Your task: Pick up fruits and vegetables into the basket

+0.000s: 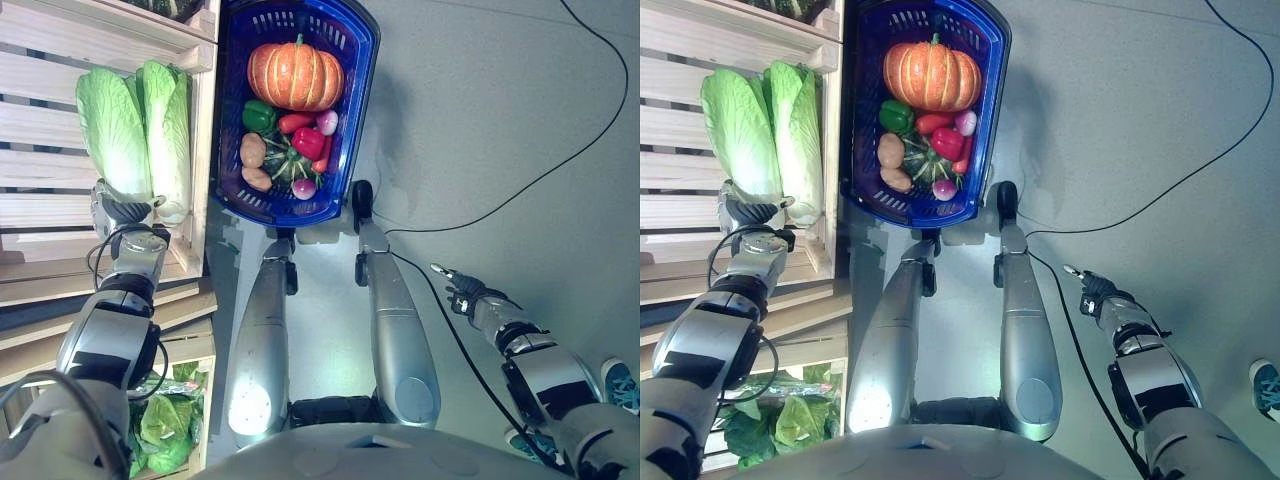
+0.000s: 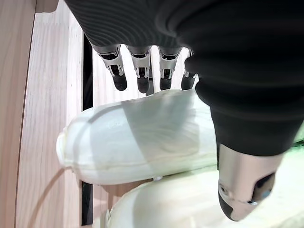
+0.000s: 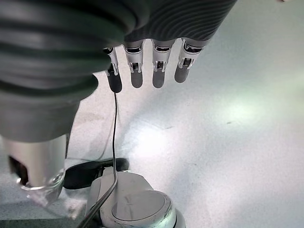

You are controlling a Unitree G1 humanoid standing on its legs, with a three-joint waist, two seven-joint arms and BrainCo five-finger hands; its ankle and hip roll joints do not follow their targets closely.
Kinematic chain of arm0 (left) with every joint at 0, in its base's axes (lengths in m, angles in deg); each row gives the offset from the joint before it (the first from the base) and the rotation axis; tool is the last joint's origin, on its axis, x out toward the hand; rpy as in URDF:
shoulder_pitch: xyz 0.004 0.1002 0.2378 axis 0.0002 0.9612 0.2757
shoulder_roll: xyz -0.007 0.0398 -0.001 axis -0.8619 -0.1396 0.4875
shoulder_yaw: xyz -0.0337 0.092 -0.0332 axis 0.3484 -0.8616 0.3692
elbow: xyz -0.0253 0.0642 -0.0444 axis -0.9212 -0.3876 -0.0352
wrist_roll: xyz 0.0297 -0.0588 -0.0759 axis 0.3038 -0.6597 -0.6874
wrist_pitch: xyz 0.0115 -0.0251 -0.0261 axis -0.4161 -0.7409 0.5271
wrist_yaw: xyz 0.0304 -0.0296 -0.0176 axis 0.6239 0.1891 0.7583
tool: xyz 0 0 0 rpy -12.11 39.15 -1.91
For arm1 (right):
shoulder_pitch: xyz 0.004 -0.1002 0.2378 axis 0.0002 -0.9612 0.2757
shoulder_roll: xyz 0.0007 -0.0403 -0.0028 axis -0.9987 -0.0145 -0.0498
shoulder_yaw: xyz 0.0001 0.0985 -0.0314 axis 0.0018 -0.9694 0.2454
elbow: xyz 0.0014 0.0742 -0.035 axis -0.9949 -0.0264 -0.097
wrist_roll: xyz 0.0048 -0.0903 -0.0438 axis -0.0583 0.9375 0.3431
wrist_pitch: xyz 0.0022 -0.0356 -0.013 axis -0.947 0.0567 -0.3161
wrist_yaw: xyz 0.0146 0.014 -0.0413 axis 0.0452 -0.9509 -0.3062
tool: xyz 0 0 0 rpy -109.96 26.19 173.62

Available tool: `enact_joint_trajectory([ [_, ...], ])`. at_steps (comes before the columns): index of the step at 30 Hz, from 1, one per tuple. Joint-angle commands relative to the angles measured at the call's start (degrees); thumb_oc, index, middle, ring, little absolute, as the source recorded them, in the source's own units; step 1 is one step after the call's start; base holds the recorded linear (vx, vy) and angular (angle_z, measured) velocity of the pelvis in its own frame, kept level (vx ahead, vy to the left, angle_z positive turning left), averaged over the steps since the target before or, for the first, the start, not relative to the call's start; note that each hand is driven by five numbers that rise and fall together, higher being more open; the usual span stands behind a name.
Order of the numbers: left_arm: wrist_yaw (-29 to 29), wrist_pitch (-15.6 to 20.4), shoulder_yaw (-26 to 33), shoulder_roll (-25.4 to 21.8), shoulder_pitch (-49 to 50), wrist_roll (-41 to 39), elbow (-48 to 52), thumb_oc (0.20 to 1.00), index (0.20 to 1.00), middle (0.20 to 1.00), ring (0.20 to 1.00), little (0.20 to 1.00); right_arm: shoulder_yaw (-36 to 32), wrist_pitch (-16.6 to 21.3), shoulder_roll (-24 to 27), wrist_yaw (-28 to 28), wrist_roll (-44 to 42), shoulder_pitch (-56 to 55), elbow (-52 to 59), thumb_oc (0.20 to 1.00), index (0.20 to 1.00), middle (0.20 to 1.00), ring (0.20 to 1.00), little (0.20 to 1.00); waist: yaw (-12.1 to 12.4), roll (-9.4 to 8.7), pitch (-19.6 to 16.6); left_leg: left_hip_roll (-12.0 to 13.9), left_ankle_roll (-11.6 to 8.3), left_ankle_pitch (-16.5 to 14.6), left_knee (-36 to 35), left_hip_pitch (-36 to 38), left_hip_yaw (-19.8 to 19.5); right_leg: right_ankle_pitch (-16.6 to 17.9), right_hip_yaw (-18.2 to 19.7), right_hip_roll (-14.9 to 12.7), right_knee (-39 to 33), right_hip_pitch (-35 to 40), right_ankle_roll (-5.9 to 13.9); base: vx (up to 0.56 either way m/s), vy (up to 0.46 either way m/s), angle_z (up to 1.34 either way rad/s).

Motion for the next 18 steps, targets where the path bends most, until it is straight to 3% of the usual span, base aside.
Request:
enact_joint_trajectory([
  [1,-0.83,-0.59,1.92,-0.75,1.13,-1.67,-4.68,1.000,1.000,1.000,1.000,1.000,2.84,-1.30,3.67,0.36,0.60,-2.94,-0.93,1.000,1.000,1.000,1.000,1.000,0.70,1.05,-2.17,-0.34,-1.45,2.98,-3.80,-1.82,-0.85,-10.35,-3.25,3.12,6.90,1.04,-0.58,0.00,0.000,0.00],
  [12,5.11,-4.48,2.32,-1.33,-1.57,-1.47,-6.75,1.000,1.000,1.000,1.000,1.000,3.39,-1.71,3.62,0.32,-0.30,-1.62,-1.21,1.000,1.000,1.000,1.000,1.000,0.62,0.12,-2.17,-0.01,-1.62,3.70,-4.46,-2.39,-0.86,-9.84,-3.39,3.47,6.72,0.27,-0.64,0.00,0.000,0.00],
  [18,4.83,-4.91,2.02,-0.84,-2.38,-0.40,-7.07,1.000,1.000,1.000,1.000,1.000,3.54,-1.98,3.25,0.13,-0.91,-1.32,-1.03,1.000,1.000,1.000,1.000,1.000,0.64,-0.33,-2.17,0.02,-1.61,3.74,-4.66,-2.69,-1.00,-9.78,-3.42,3.65,6.75,-0.14,-0.61,0.00,0.000,0.00],
])
